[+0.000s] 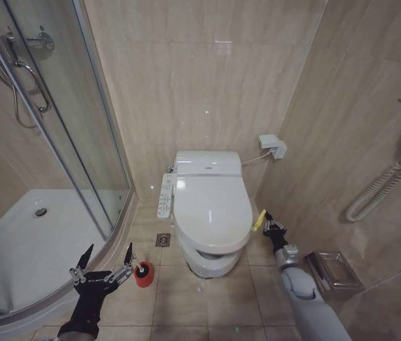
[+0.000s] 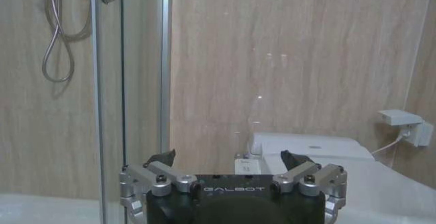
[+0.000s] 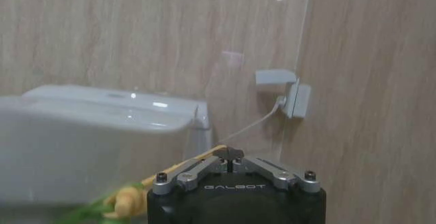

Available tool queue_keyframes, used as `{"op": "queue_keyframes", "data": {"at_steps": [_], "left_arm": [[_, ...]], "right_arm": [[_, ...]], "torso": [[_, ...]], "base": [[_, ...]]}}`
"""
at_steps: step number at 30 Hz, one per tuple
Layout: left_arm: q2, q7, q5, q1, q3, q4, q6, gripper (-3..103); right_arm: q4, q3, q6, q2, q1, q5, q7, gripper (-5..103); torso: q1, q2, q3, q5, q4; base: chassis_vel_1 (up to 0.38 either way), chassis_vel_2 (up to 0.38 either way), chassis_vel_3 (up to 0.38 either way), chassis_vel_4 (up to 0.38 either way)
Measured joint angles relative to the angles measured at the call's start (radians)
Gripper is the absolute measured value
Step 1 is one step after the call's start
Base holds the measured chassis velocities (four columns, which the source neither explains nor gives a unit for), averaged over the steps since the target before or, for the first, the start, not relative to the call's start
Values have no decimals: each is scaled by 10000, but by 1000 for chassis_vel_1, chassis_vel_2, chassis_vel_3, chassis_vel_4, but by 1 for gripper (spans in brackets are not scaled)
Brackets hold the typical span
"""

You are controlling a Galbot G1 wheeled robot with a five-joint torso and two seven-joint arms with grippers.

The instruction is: Open the toilet lid, clean the toilet bowl with a toilet brush, close the toilet lid, and flush.

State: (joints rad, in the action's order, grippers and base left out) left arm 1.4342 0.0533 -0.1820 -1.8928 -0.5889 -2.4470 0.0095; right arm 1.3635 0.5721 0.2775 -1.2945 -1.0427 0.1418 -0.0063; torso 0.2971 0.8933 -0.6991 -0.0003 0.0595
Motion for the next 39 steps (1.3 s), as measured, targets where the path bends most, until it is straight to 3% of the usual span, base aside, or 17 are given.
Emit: {"op": "queue_keyframes", "data": {"at_steps": [39], "left_arm": [[0, 0, 0, 0, 0, -1, 0, 100]], "right_arm": [[615, -875, -1521, 639, 2038, 1052, 898, 0]], "torso": [[1, 0, -2, 2, 0]], "base": [[0, 0, 0, 0]]}}
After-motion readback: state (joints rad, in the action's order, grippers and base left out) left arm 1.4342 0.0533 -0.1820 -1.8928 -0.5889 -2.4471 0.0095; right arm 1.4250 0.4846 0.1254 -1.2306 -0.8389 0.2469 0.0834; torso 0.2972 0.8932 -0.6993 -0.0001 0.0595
